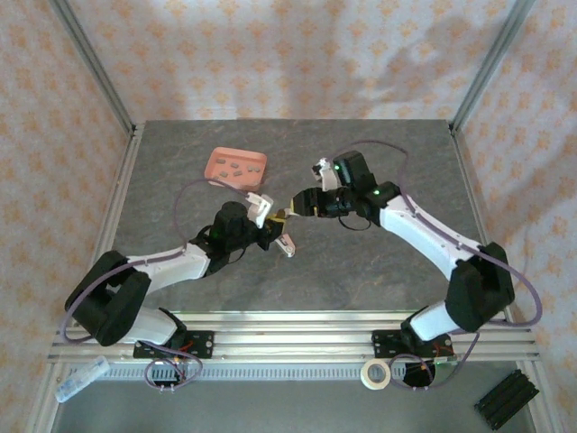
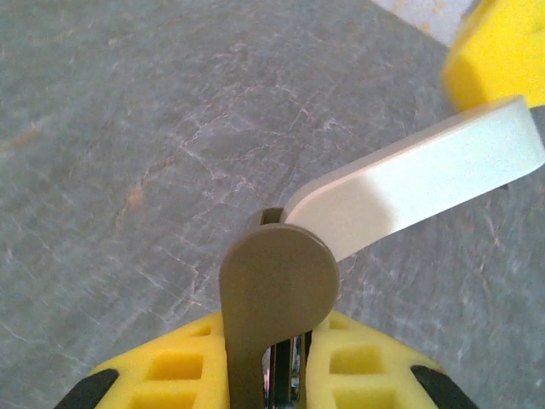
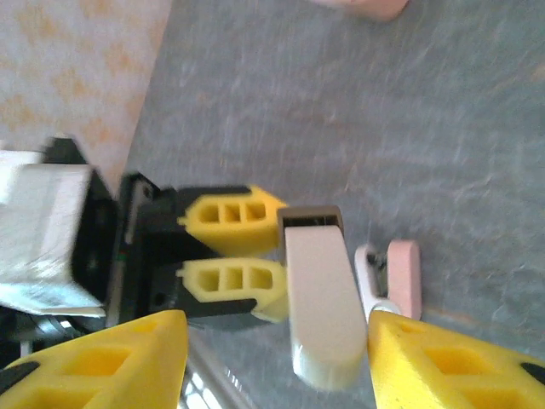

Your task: Load the staples into the stapler

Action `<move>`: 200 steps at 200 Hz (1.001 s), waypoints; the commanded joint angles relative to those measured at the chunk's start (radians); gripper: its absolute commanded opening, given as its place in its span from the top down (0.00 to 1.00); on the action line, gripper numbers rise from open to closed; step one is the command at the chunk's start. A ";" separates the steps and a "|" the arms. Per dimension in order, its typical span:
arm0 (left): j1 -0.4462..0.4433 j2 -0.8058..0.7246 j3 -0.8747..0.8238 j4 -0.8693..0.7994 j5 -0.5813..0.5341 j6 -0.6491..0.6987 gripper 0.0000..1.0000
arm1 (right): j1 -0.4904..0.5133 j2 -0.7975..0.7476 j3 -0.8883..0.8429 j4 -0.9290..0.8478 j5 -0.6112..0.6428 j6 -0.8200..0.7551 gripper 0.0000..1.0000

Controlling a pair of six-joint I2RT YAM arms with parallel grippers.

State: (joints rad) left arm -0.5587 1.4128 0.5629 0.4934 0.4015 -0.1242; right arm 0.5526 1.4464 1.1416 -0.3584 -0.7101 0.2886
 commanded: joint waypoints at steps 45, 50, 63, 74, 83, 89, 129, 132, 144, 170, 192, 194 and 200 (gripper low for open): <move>-0.014 0.072 -0.048 0.207 -0.014 -0.462 0.82 | 0.095 -0.065 -0.092 0.193 0.376 0.207 0.43; -0.015 0.076 -0.054 0.209 -0.019 -0.465 0.82 | 0.095 -0.052 -0.085 0.186 0.385 0.223 0.43; -0.016 0.081 -0.064 0.220 -0.024 -0.474 0.82 | 0.101 -0.022 -0.075 0.195 0.376 0.238 0.43; -0.016 0.084 -0.067 0.229 -0.020 -0.485 0.82 | 0.111 -0.004 -0.071 0.201 0.386 0.244 0.43; -0.015 0.087 -0.067 0.236 -0.017 -0.494 0.82 | 0.117 0.007 -0.069 0.218 0.381 0.247 0.43; -0.016 0.089 -0.067 0.243 -0.016 -0.502 0.82 | 0.121 0.014 -0.066 0.226 0.375 0.251 0.43; -0.017 0.109 -0.077 0.328 0.007 -0.536 0.82 | 0.127 0.057 -0.055 0.244 0.401 0.267 0.43; -0.017 0.112 -0.077 0.336 0.010 -0.539 0.82 | 0.127 0.061 -0.052 0.242 0.402 0.268 0.43; -0.017 0.126 -0.077 0.371 0.026 -0.554 0.82 | 0.127 0.080 -0.044 0.250 0.401 0.270 0.44; -0.020 0.159 -0.080 0.454 0.058 -0.585 0.82 | 0.128 0.110 -0.036 0.276 0.392 0.281 0.47; -0.022 0.191 -0.090 0.526 0.081 -0.606 0.82 | 0.129 0.118 -0.034 0.271 0.412 0.282 0.53; -0.023 0.193 -0.090 0.532 0.082 -0.608 0.82 | 0.129 0.119 -0.034 0.269 0.416 0.282 0.53; -0.023 0.200 -0.093 0.545 0.088 -0.610 0.82 | 0.129 0.117 -0.034 0.264 0.426 0.281 0.56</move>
State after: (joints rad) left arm -0.5751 1.5875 0.4854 0.8974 0.4465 -0.6983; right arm 0.6781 1.5562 1.0763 -0.1165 -0.3386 0.5606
